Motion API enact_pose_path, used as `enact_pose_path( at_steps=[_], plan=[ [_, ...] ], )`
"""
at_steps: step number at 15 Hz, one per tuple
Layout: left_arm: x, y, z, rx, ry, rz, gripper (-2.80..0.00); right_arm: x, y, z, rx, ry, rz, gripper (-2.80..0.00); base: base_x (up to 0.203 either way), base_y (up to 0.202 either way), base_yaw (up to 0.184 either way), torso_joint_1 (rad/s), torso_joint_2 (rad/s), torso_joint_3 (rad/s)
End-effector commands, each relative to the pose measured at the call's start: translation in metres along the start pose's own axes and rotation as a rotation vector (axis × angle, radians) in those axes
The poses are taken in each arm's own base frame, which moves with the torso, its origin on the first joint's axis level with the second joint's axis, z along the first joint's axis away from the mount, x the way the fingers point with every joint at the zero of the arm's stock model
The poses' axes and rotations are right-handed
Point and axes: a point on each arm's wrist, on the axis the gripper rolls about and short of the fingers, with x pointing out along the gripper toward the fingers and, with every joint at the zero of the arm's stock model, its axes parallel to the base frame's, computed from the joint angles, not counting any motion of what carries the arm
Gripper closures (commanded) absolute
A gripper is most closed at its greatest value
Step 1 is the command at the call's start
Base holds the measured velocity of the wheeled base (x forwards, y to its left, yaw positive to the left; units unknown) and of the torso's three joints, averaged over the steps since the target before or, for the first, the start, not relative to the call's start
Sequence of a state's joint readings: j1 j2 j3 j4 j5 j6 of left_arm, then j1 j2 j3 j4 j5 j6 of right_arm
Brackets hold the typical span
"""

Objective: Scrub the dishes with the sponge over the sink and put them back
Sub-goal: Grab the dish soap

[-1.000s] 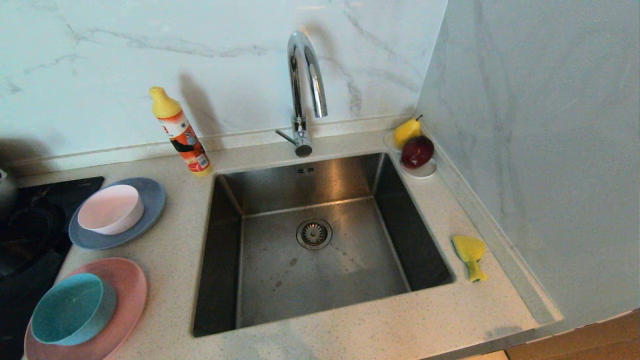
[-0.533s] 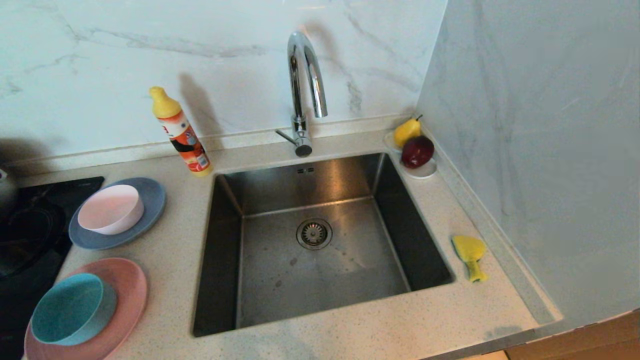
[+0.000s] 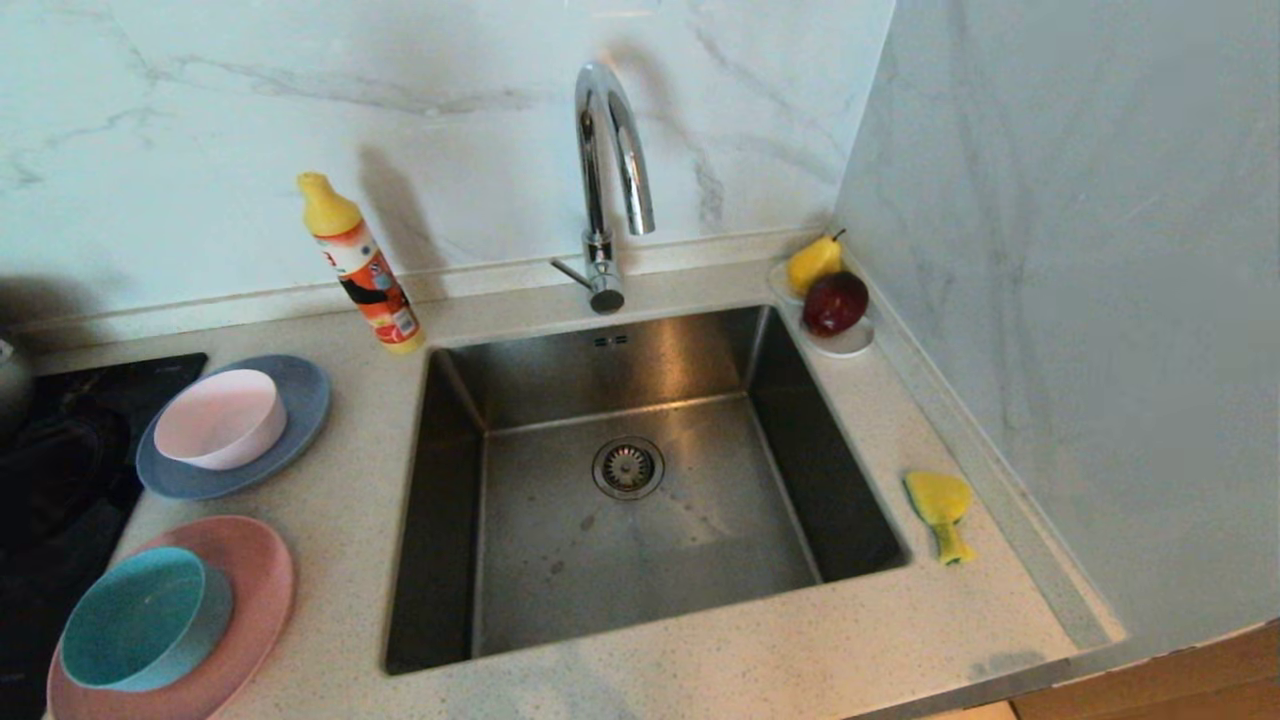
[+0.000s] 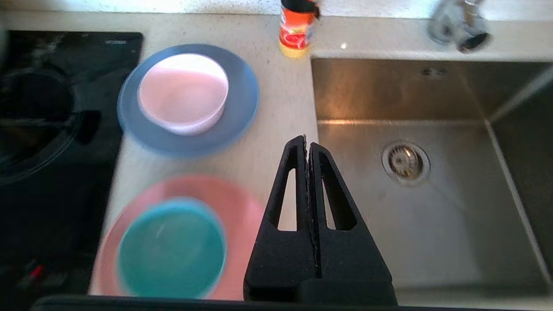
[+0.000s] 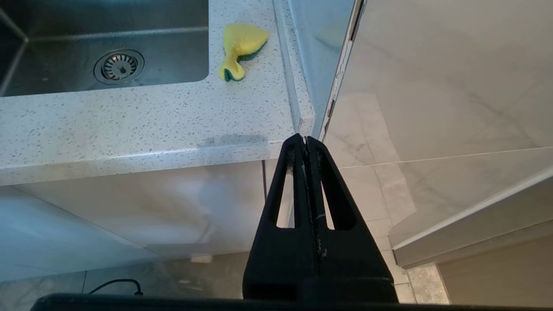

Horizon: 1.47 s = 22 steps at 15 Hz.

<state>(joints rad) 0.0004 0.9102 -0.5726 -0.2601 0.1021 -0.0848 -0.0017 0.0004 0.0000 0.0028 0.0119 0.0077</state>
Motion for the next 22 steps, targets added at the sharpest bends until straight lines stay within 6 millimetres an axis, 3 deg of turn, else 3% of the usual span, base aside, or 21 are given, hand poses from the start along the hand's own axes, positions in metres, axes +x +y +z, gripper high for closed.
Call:
enact_pose_path(
  at_steps=[1,3,9,10,15,22],
  plan=[
    [0.065,-0.006,-0.009,0.004,0.112,0.019,0.00,0.000,0.000,0.000,0.000,0.000,0.001,0.00,0.000,0.000,0.000,0.000,0.00,0.000],
    [0.089,-0.008,-0.010,-0.001,0.089,0.036,0.00,0.000,0.000,0.000,0.000,0.000,0.001,0.00,0.000,0.000,0.000,0.000,0.00,0.000],
    [0.134,-0.010,-0.024,-0.001,0.051,0.091,0.00,0.000,0.000,0.000,0.000,0.000,0.001,0.00,0.000,0.000,0.000,0.000,0.00,0.000],
    [0.139,-0.011,-0.027,0.000,0.049,0.101,-2.80,0.000,0.000,0.000,0.000,0.000,0.001,0.00,0.000,0.000,0.000,0.000,0.00,0.000],
    [0.146,-0.012,-0.040,0.003,0.088,0.102,-2.80,0.000,0.000,0.000,0.000,-0.001,0.001,0.00,0.000,0.000,0.000,0.000,0.00,0.000],
    [0.176,-0.012,-0.069,-0.012,0.032,0.105,-2.80,0.000,0.000,0.000,0.000,0.000,0.001,0.00,0.000,0.000,0.000,0.000,0.00,0.000]
  ],
)
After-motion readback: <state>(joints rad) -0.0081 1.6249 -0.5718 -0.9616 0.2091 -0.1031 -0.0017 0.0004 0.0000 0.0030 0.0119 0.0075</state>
